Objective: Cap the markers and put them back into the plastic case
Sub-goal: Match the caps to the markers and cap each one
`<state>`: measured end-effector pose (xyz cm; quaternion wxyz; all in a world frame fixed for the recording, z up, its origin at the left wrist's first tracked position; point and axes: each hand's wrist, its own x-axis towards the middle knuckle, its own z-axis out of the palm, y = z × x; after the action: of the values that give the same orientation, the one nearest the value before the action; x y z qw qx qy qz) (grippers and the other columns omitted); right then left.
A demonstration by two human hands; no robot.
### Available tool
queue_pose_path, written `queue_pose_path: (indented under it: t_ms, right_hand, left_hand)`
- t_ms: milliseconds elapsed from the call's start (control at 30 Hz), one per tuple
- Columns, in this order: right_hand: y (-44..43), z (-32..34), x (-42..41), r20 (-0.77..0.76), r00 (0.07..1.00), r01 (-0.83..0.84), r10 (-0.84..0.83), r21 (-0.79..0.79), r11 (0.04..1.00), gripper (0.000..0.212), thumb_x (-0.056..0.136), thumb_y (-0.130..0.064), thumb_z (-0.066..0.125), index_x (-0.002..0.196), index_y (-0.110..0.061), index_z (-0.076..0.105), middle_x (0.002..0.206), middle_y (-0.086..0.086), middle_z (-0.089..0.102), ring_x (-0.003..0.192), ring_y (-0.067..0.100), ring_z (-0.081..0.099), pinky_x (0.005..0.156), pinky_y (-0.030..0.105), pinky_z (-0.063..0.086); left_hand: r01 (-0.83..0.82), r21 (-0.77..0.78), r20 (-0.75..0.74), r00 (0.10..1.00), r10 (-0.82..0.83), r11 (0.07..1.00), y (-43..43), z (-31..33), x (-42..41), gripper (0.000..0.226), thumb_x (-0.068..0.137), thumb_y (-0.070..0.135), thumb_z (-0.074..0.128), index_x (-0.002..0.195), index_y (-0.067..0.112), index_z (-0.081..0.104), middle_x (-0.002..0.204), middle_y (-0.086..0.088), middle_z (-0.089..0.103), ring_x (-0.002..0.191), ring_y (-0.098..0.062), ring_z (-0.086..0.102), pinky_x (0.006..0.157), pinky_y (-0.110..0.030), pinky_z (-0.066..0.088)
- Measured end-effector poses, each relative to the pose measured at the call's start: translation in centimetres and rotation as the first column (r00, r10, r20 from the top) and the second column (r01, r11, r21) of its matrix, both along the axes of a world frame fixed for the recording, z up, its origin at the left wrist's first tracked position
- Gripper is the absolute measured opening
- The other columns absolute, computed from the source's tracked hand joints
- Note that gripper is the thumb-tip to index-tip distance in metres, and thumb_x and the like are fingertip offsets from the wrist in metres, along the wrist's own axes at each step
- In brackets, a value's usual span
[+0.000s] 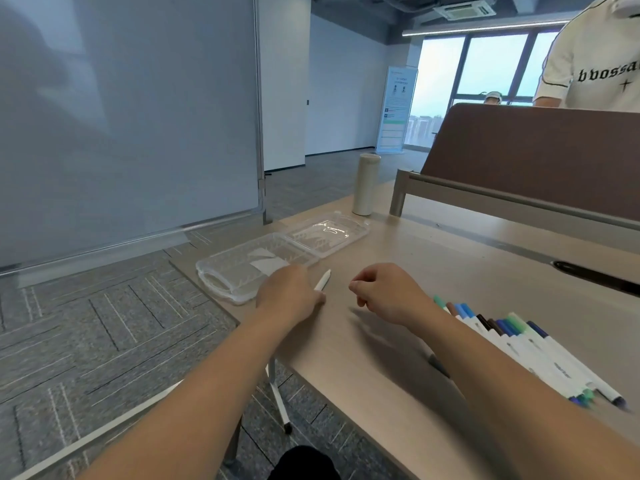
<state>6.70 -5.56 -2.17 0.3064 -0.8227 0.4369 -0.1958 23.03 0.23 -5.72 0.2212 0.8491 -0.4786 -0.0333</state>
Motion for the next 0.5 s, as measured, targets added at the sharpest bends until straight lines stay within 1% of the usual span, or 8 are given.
queue_pose_path:
  t_ms: [67, 167, 233, 267, 300, 333, 400, 500]
  right_hand:
    - [0.1, 0.0, -0.3, 0.002, 1.000, 0.006, -0.006, 0.010, 1.000, 0.019, 0.094, -0.023, 0.057, 0.090, -0.015, 0.073, 0.075, -0.001, 0.071, 0.063, 0.012, 0.058, 0.064, 0.027, 0.049]
    - [0.3, -0.2, -0.8, -0.017, 1.000, 0.007, -0.007, 0.004, 1.000, 0.017, 0.095, -0.024, 0.057, 0.092, -0.015, 0.072, 0.077, -0.001, 0.071, 0.069, 0.012, 0.061, 0.074, 0.031, 0.052]
    - [0.4, -0.4, -1.4, -0.031, 0.999, 0.012, -0.012, -0.006, 1.000, 0.017, 0.095, -0.024, 0.058, 0.089, -0.017, 0.071, 0.077, -0.002, 0.070, 0.072, 0.012, 0.062, 0.078, 0.033, 0.053]
    - [0.5, -0.3, -1.7, -0.034, 0.999, 0.015, -0.016, -0.013, 1.000, 0.017, 0.095, -0.024, 0.057, 0.089, -0.017, 0.071, 0.077, -0.002, 0.070, 0.072, 0.012, 0.062, 0.078, 0.032, 0.053]
    - [0.7, -0.3, -2.1, -0.034, 0.999, 0.018, -0.019, -0.018, 1.000, 0.017, 0.096, -0.024, 0.057, 0.090, -0.017, 0.071, 0.078, -0.002, 0.070, 0.072, 0.013, 0.061, 0.075, 0.030, 0.052]
    - [0.9, -0.2, -2.5, -0.033, 0.999, 0.020, -0.020, -0.021, 1.000, 0.017, 0.096, -0.024, 0.057, 0.093, -0.016, 0.071, 0.080, 0.000, 0.070, 0.072, 0.013, 0.061, 0.072, 0.027, 0.050]
    - [1.3, -0.1, -3.3, -0.036, 0.999, 0.023, -0.024, -0.019, 1.000, 0.017, 0.098, -0.025, 0.057, 0.099, -0.014, 0.070, 0.086, 0.002, 0.070, 0.073, 0.012, 0.059, 0.070, 0.022, 0.047]
    - [1.5, 0.2, -5.0, -0.076, 0.997, 0.013, -0.014, -0.014, 1.000, 0.014, 0.095, -0.025, 0.062, 0.101, -0.015, 0.070, 0.089, 0.000, 0.070, 0.078, 0.012, 0.062, 0.078, 0.027, 0.053]
  left_hand:
    - [0.007, 0.011, 0.042, 0.999, -0.007, 1.000, -0.3, 0.0, -0.1, 0.028, 0.083, 0.040, 0.070, 0.087, 0.012, 0.069, 0.085, -0.006, 0.069, 0.079, -0.025, 0.063, 0.067, -0.034, 0.052]
    - [0.029, 0.008, 0.044, 0.999, -0.030, 1.000, -0.6, 0.0, -0.7, 0.022, 0.087, 0.031, 0.064, 0.082, 0.010, 0.067, 0.083, -0.010, 0.067, 0.074, -0.026, 0.061, 0.060, -0.031, 0.045]
    - [0.061, -0.026, -0.020, 0.998, -0.062, 0.998, -0.5, -0.1, -1.5, 0.035, 0.091, 0.041, 0.059, 0.071, 0.011, 0.062, 0.072, -0.008, 0.063, 0.062, -0.023, 0.056, 0.059, -0.030, 0.043]
    - [0.074, -0.044, -0.057, 0.995, -0.077, 0.996, -0.4, -0.1, -2.0, 0.046, 0.091, 0.048, 0.055, 0.065, 0.011, 0.061, 0.064, -0.007, 0.060, 0.056, -0.022, 0.055, 0.058, -0.029, 0.045]
    - [0.088, -0.066, -0.095, 0.991, -0.094, 0.994, -0.4, -0.3, -2.3, 0.050, 0.091, 0.051, 0.054, 0.062, 0.010, 0.061, 0.059, -0.006, 0.059, 0.054, -0.022, 0.056, 0.058, -0.029, 0.045]
    - [0.100, -0.077, -0.160, 0.981, -0.112, 0.992, -0.1, -0.1, -2.8, 0.047, 0.089, 0.047, 0.056, 0.061, 0.010, 0.062, 0.057, -0.006, 0.059, 0.054, -0.023, 0.057, 0.056, -0.028, 0.043]
    - [0.109, -0.113, -0.300, 0.944, -0.139, 0.988, 0.5, 0.1, -3.6, 0.031, 0.081, 0.032, 0.061, 0.061, 0.008, 0.059, 0.057, -0.006, 0.059, 0.054, -0.024, 0.055, 0.053, -0.027, 0.037]
    - [0.102, -0.171, -0.428, 0.888, -0.167, 0.980, 1.5, 0.7, -5.1, 0.016, 0.079, 0.019, 0.060, 0.071, 0.005, 0.062, 0.060, -0.011, 0.059, 0.052, -0.021, 0.050, 0.054, -0.027, 0.037]
